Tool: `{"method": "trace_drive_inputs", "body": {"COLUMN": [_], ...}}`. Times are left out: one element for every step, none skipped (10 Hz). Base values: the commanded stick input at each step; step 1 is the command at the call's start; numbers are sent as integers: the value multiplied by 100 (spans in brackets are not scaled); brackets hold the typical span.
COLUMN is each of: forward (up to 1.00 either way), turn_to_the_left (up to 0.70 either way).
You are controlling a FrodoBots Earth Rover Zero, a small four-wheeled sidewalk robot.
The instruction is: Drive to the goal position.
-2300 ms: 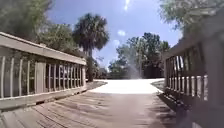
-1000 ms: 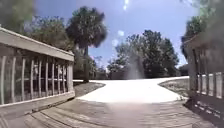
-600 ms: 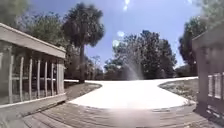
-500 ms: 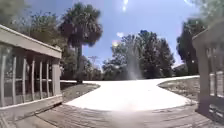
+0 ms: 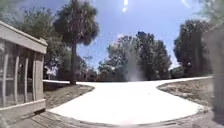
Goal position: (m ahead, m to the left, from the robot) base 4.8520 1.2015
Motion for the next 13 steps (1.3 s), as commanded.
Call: {"method": "trace_drive_inputs", "body": {"forward": [70,70,70,70,70,70,70,70,70,70,70,70,70], "turn_to_the_left": [-2,-10,-13,-14,-14,-12,-3,0,0,-4,-9,-14,-9]}}
